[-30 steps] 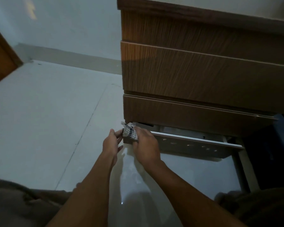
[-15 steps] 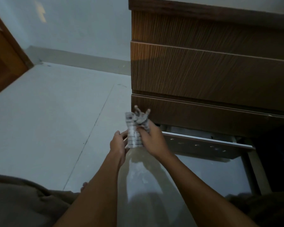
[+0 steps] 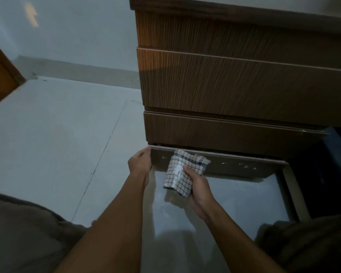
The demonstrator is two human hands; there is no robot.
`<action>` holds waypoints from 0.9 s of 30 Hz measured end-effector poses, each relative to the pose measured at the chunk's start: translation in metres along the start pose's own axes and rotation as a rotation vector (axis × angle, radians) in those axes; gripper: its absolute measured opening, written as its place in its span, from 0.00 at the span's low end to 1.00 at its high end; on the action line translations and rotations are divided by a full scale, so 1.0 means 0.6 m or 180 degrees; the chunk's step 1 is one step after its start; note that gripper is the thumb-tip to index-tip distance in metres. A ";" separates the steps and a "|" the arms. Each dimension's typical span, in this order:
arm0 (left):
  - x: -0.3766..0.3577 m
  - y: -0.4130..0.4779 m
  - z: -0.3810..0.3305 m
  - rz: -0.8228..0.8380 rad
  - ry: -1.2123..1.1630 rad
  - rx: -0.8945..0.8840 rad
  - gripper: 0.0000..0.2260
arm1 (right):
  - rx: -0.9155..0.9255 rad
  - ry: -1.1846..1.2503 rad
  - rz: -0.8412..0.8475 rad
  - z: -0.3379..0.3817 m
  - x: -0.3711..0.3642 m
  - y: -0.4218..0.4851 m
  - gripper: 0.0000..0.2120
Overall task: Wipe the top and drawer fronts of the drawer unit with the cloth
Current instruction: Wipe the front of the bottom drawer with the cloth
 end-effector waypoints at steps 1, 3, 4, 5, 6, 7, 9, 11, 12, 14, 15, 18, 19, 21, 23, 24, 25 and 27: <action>-0.004 0.001 -0.002 -0.0027 -0.0040 0.0006 0.14 | -0.0036 0.0075 0.0006 -0.003 0.002 -0.001 0.16; -0.013 0.001 -0.006 -0.0087 -0.0131 0.0024 0.15 | -0.0048 0.0063 -0.0072 -0.008 0.013 0.003 0.16; -0.016 0.001 -0.006 -0.0121 -0.0159 0.0046 0.15 | -0.0020 -0.0025 -0.0179 -0.009 0.019 0.005 0.16; -0.019 0.001 -0.006 -0.0154 -0.0175 0.0074 0.15 | 0.0015 -0.0153 -0.0315 -0.009 0.026 0.006 0.16; -0.022 0.000 -0.006 -0.0187 -0.0193 0.0094 0.15 | 0.0061 -0.0331 -0.0473 -0.007 0.033 0.007 0.16; -0.024 -0.001 -0.005 -0.0218 -0.0207 0.0104 0.14 | 0.0115 -0.0483 -0.0639 -0.006 0.038 0.005 0.16; -0.028 -0.005 -0.007 -0.0262 -0.0224 0.0096 0.13 | 0.0410 -0.0712 -0.1022 0.000 0.048 0.002 0.13; -0.030 -0.008 -0.010 -0.0323 -0.0172 0.0067 0.12 | 0.0874 -0.0879 -0.1455 0.006 0.060 -0.004 0.12; -0.032 -0.011 -0.012 -0.0348 -0.0139 0.0046 0.12 | 0.1060 -0.0915 -0.1648 0.009 0.068 -0.008 0.13; -0.037 -0.011 -0.015 -0.0402 -0.0067 0.0017 0.12 | 0.1262 -0.0843 -0.2042 0.015 0.094 -0.012 0.16; -0.038 -0.008 -0.013 -0.0426 -0.0013 0.0002 0.13 | 0.1321 -0.0744 -0.2261 0.020 0.110 -0.014 0.17; -0.043 0.001 -0.009 -0.0451 0.0042 -0.0018 0.13 | 0.1535 -0.0432 -0.2983 0.050 0.161 -0.020 0.17; -0.043 0.003 -0.009 -0.0459 0.0074 -0.0030 0.13 | 0.1618 -0.0256 -0.3183 0.064 0.178 -0.021 0.17; -0.042 0.006 -0.007 -0.0454 0.0111 -0.0040 0.13 | 0.1778 0.0116 -0.3454 0.090 0.207 -0.020 0.17; -0.041 0.008 -0.006 -0.0442 0.0157 -0.0063 0.12 | 0.1920 0.0339 -0.3605 0.114 0.231 -0.013 0.17; -0.041 0.009 -0.006 -0.0431 0.0190 -0.0087 0.11 | 0.1956 0.0363 -0.3637 0.122 0.239 -0.009 0.16; -0.041 0.010 -0.006 -0.0422 0.0196 -0.0088 0.11 | 0.1906 0.0353 -0.3691 0.127 0.246 -0.003 0.16; -0.040 0.003 -0.014 -0.0383 0.0175 -0.0082 0.11 | 0.1719 0.0296 -0.3773 0.134 0.256 0.015 0.16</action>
Point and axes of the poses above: each hand's wrist, its own y-axis towards the middle knuckle, its own x-axis out of the back of the hand, z = x × y, the point moved 1 cm from there along y, towards the middle knuckle, and after that the axes turned 1 degree about -x, right-handed, at the moved point
